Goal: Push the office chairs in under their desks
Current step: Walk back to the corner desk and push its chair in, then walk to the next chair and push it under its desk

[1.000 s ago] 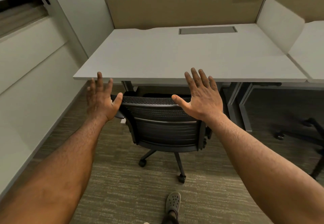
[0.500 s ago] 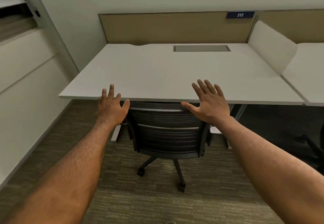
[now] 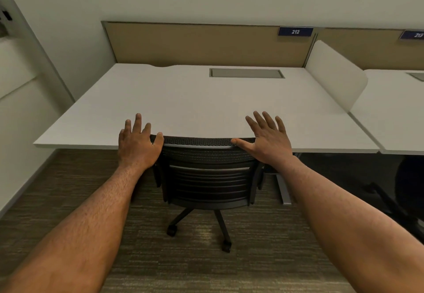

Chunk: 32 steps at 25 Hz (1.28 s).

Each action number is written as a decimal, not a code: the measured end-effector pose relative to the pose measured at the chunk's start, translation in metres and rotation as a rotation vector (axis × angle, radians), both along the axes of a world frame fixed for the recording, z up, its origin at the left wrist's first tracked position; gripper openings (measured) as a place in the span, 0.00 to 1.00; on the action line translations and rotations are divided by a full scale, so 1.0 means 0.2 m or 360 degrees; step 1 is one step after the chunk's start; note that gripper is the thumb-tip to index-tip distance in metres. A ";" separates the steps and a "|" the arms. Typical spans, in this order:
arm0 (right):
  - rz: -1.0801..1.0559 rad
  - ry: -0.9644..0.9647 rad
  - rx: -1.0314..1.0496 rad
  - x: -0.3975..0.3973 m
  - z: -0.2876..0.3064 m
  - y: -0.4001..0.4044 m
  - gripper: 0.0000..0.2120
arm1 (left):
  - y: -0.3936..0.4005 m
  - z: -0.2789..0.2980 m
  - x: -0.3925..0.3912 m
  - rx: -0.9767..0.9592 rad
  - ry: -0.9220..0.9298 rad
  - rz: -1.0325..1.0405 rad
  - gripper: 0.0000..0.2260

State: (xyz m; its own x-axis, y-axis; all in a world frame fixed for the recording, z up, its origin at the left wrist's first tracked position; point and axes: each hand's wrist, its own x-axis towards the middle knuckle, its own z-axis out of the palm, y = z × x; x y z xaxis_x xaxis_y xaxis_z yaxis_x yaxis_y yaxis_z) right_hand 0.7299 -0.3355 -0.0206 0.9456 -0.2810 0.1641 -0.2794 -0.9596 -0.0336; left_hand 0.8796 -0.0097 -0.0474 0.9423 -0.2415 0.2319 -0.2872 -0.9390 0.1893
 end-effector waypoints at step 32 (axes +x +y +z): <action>-0.1040 -0.0142 0.0175 -1.61 -0.21 -0.36 0.44 | -1.49 -0.04 -1.15 0.0088 -0.0113 -0.1560 0.40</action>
